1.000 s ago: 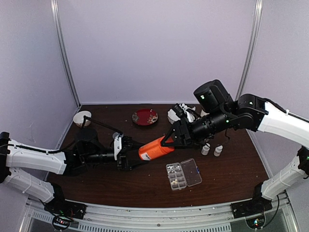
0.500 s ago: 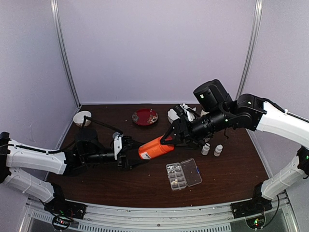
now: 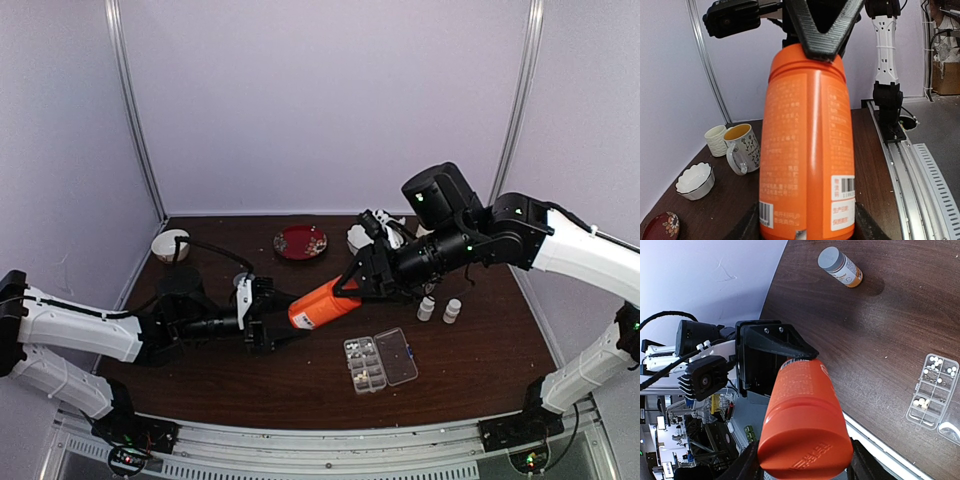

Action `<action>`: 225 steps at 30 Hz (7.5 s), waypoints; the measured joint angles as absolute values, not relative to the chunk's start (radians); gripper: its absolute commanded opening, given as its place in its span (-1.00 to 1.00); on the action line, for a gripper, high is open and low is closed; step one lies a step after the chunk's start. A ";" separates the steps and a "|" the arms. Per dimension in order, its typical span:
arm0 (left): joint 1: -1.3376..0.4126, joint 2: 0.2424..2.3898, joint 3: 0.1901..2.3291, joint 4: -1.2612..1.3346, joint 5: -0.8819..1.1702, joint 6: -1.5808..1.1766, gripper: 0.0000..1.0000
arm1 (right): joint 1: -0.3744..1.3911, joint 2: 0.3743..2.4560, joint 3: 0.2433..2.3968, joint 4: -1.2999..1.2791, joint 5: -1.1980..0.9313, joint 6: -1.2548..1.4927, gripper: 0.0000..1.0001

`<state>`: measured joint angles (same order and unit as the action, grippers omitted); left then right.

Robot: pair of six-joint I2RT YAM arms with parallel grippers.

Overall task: Sort the pills into containers
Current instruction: Screw the lid of the pill bottle onto the pill bottle, then place the pill bottle at the center of the board.

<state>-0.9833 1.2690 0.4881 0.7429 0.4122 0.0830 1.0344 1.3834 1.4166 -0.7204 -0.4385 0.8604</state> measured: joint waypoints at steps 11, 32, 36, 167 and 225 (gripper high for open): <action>-0.983 1.274 0.496 0.723 0.398 0.119 -1.00 | 1.029 1.383 1.409 -0.715 -0.444 0.935 -0.51; -0.985 1.254 0.535 0.707 0.345 0.172 -1.00 | 1.038 1.262 1.414 -0.714 -0.419 0.412 0.95; -0.985 1.254 0.535 0.706 0.365 0.163 -1.00 | 1.038 1.205 1.405 -0.767 -0.368 0.035 0.93; -0.953 1.067 0.722 0.014 -0.276 -0.223 0.95 | 0.742 1.881 1.807 -1.188 -0.017 -0.028 -0.56; -0.655 1.637 1.173 -0.579 -0.220 -0.450 -0.09 | 0.746 1.605 1.596 -0.729 0.052 -0.013 0.80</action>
